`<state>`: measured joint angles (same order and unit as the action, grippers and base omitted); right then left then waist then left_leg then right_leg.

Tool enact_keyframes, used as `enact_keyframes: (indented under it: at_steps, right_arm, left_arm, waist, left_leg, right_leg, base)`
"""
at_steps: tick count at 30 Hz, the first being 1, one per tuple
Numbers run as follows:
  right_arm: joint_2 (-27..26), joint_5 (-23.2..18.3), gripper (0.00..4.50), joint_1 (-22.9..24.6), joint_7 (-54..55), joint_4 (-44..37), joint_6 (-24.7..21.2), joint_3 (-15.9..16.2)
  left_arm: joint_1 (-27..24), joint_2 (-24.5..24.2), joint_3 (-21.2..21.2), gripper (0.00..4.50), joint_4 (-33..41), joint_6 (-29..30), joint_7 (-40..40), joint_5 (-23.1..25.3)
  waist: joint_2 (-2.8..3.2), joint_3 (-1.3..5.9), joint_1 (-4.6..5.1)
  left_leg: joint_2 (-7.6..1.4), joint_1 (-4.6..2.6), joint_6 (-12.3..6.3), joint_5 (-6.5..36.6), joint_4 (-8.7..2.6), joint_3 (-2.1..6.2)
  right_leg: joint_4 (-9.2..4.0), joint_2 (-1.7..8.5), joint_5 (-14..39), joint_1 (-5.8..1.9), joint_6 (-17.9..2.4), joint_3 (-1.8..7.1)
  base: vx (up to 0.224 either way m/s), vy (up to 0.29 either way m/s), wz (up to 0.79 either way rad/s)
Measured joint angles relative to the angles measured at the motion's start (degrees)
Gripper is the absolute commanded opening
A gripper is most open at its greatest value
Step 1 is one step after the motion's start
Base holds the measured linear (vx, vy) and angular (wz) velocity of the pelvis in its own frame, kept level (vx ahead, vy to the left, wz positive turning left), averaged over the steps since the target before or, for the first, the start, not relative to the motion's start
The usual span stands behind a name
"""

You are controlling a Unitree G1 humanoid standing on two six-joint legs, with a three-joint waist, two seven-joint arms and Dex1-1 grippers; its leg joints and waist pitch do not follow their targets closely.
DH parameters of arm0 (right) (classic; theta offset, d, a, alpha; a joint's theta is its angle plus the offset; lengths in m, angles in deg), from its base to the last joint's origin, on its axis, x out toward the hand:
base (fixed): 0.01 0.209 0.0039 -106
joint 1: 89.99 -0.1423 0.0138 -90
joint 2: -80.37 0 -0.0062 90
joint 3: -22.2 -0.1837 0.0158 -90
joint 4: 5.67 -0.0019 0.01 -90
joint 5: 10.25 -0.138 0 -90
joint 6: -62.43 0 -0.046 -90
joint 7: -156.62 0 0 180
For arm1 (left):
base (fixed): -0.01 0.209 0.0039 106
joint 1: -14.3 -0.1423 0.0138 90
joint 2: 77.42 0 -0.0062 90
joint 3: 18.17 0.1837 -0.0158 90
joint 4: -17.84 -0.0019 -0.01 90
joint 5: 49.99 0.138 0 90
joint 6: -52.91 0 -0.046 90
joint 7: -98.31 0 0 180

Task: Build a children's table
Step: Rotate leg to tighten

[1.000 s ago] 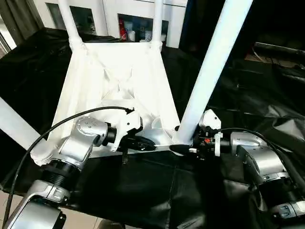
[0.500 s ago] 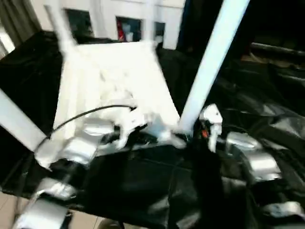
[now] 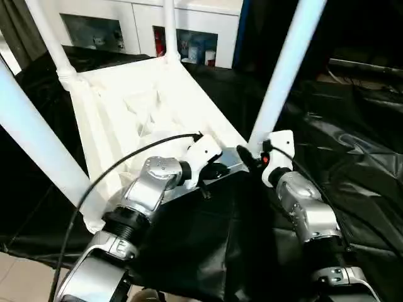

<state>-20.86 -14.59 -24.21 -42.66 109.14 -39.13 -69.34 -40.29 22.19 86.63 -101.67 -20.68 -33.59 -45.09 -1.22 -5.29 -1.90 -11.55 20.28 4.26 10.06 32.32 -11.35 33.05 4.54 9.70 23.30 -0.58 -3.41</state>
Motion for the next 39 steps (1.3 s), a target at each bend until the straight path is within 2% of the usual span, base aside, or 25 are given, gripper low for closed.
enact_keyframes:
  at_steps: [5, 9, 13, 17, 19, 25, 35, 39]
  right_arm:
    - [3.3, -0.2, 3.84, 0.0, -6.9, -0.2, 0.7, 2.3]
    - [9.6, -2.6, 3.84, 1.3, -21.0, -2.5, 0.7, 4.9]
    - [14.5, -5.4, 3.84, 1.8, -33.3, -5.0, -1.0, 6.7]
    - [18.5, -7.2, 3.84, 1.8, -41.0, -6.8, -1.9, 8.9]
    - [18.9, -7.7, 3.84, 1.8, -44.1, -7.2, -1.9, 9.5]
    - [19.0, -8.6, 3.84, 1.8, -46.7, -7.2, -2.1, 10.1]
    - [19.0, -8.9, 3.0, 1.8, -46.9, -7.2, -2.6, 10.2]
    - [19.0, -9.0, 2.82, 2.3, -46.8, -7.8, -2.9, 10.2]
  left_arm:
    - [-0.7, -1.9, -0.1, 0.0, 1.4, -0.1, 2.4, -0.8]
    - [-1.5, -6.7, -0.3, 0.0, 2.6, -1.9, 9.1, -3.0]
    - [-2.4, -11.5, -0.5, 0.0, 3.5, -4.1, 16.9, -5.3]
    - [-3.2, -15.1, -0.4, 0.0, 4.9, -4.1, 23.2, -7.1]
    - [-3.3, -16.7, -0.3, 0.0, 5.6, -3.5, 25.7, -7.8]
    - [-3.5, -17.9, -0.2, 0.0, 6.1, -2.8, 28.2, -8.7]
    - [-3.7, -17.9, 0.0, 0.0, 6.2, -2.7, 29.0, -9.2]
    - [-3.7, -17.8, 0.1, 0.0, 6.2, -3.2, 28.6, -9.1]
  waist:
    - [-0.11, -0.08, 0.13]
    - [-0.28, -0.18, 0.09]
    - [-0.37, -0.24, 0.01]
    - [-0.38, -0.25, -0.03]
    - [-0.58, -0.36, -0.08]
    - [-0.76, -0.47, -0.26]
    - [-0.77, -0.48, -0.37]
    - [-0.76, -0.48, -0.58]
  left_leg:
    - [-0.02, -0.04, 0.0, 0.0, -0.28, 0.01]
    - [-0.21, -0.01, 0.01, 0.0, -0.58, 0.04]
    - [-0.32, 0.33, -0.05, 0.0, -0.58, 0.05]
    - [-0.32, 0.67, -0.29, -0.2, -0.4, 0.01]
    - [-0.31, 0.76, -0.35, -0.1, -0.37, -0.04]
    - [-0.31, 0.76, -0.4, -0.1, -0.3, -0.09]
    - [-0.31, 0.76, -0.39, -0.1, -0.21, -0.08]
    - [-0.31, 0.76, -0.39, -0.1, -0.21, -0.08]
  right_leg:
    - [0.04, -0.02, 0.0, 0.04, 0.0, -0.06]
    - [0.09, -0.16, 0.0, 0.19, 0.0, -0.27]
    - [0.23, -0.25, -0.2, 0.57, -0.2, -0.31]
    - [0.15, -0.23, -0.2, 0.74, -0.3, -0.28]
    - [0.09, -0.2, -0.2, 0.77, -0.4, -0.27]
    - [0.14, -0.17, -0.1, 0.78, -0.4, -0.26]
    - [0.18, -0.17, -0.1, 0.76, -0.4, -0.25]
    - [0.19, -0.17, -0.1, 0.76, -0.4, -0.25]
  base:
    - [0.0, 0.0, 0.0]
    - [0.0, 0.0, 0.0]
    - [0.0, 0.0, 0.0]
    - [0.0, 0.0, 0.0]
    - [0.0, 0.0, 0.0]
    - [0.0, 0.0, 0.0]
    - [0.0, 0.0, 0.0]
    - [0.0, 0.0, 0.0]
